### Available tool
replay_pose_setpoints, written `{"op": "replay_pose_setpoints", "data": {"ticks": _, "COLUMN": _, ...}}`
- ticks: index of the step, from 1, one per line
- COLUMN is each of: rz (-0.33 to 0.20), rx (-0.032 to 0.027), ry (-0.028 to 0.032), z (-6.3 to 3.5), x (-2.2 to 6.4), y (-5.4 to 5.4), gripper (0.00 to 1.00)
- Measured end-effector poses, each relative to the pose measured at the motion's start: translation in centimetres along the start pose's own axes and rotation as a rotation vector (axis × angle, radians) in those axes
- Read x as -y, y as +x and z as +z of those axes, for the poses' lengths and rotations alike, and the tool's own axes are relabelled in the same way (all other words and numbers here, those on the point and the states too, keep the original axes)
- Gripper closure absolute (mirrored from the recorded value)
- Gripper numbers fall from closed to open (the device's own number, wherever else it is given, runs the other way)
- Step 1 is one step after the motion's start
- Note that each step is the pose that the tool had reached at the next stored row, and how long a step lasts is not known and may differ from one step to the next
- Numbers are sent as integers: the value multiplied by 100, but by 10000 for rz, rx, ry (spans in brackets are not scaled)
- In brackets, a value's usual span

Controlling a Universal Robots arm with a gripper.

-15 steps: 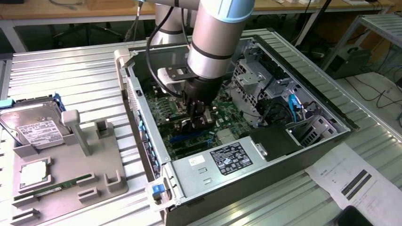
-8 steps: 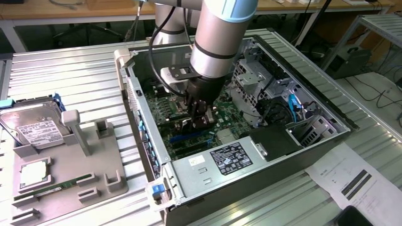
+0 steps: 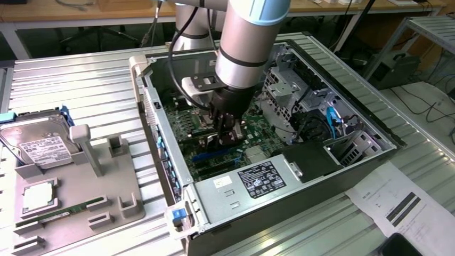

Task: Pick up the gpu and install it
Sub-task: 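Insert the gpu into the slot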

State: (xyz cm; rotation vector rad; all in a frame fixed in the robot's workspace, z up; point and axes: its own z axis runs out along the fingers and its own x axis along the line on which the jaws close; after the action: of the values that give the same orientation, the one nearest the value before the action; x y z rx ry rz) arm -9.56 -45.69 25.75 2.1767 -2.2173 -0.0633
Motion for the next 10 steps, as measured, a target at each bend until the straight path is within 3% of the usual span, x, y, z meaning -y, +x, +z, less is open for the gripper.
{"op": "replay_pose_setpoints", "data": {"ticks": 4, "rz": -1, "rx": 1, "ry": 5, "z": 3, "x": -48, "y": -7, "gripper": 73}}
{"op": "replay_pose_setpoints", "data": {"ticks": 10, "rz": 4, "rx": 0, "ry": 8, "z": 3, "x": -51, "y": -14, "gripper": 73}}
